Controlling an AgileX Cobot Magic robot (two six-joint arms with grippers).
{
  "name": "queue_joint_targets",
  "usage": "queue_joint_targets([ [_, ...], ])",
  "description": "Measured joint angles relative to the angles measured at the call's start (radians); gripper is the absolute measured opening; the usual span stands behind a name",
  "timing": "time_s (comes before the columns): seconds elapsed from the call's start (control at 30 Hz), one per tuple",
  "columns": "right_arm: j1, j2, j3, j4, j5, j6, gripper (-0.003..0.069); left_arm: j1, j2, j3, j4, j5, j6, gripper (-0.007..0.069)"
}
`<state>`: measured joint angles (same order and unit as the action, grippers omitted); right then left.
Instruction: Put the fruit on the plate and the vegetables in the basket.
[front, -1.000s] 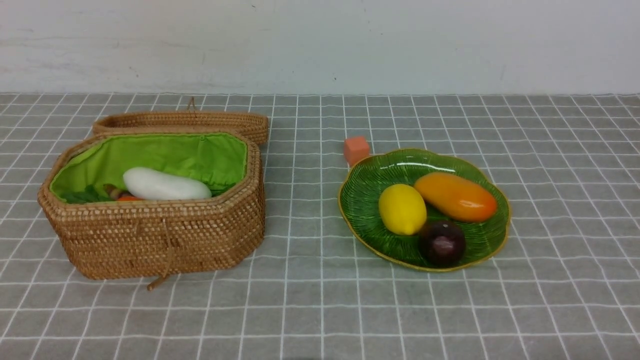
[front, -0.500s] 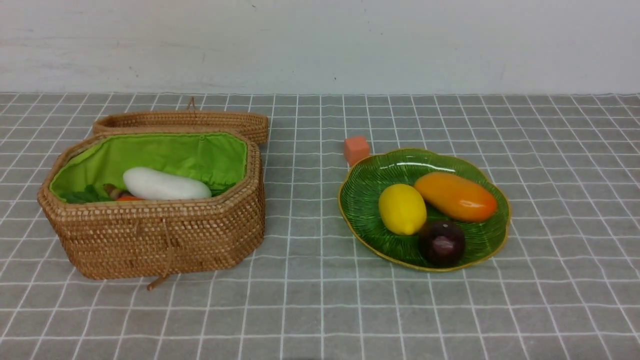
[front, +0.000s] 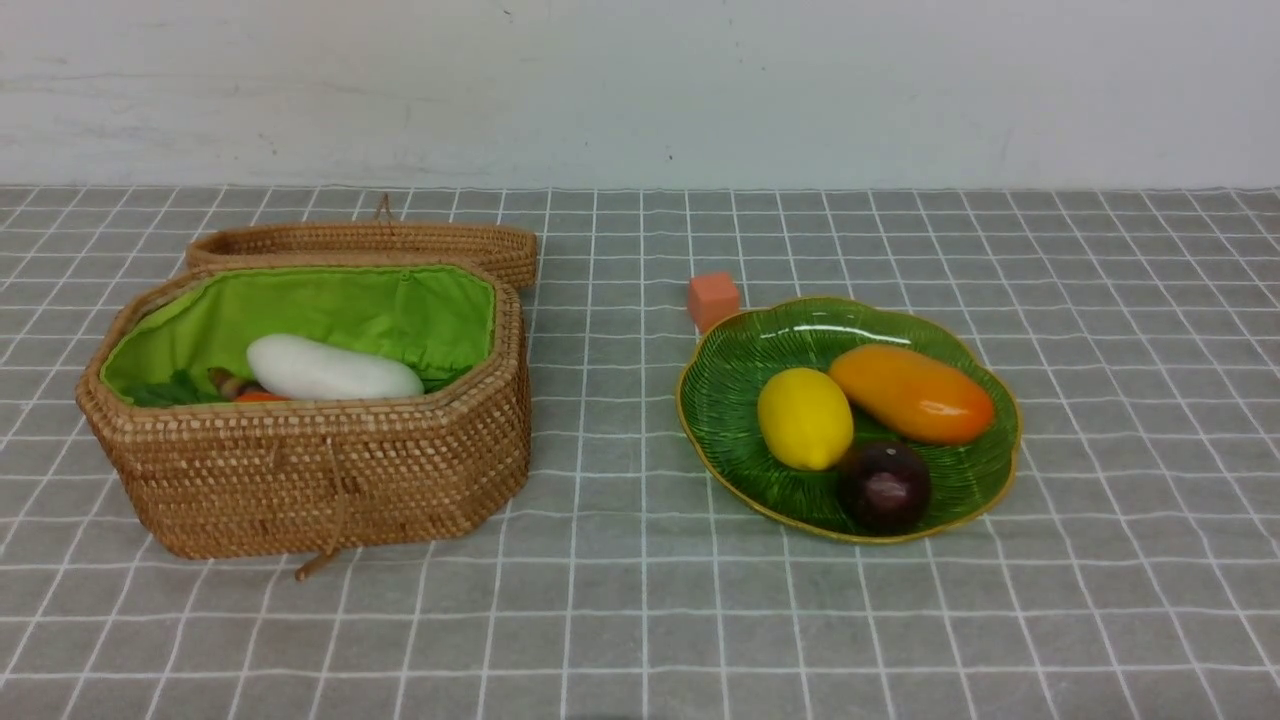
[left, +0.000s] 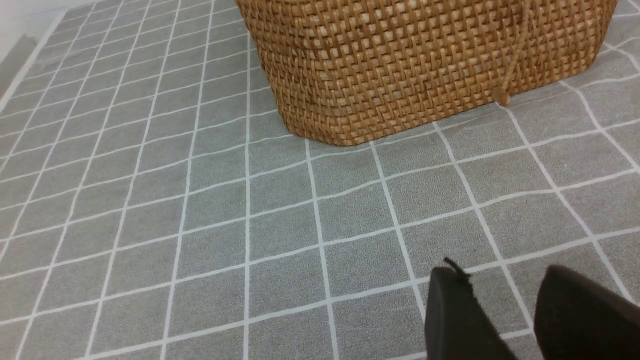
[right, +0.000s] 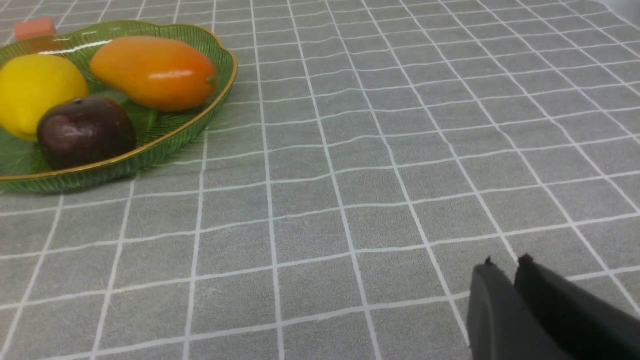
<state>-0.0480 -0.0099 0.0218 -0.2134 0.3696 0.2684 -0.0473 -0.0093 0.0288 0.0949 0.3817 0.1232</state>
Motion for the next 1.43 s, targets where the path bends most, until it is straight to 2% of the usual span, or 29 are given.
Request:
queue_joint_targets([
  [1.43,0.000,0.000,0.000,0.000,0.001,0.000,0.0116,0.000,0.000,0.000,0.000,0.000,0.000,0.0239],
])
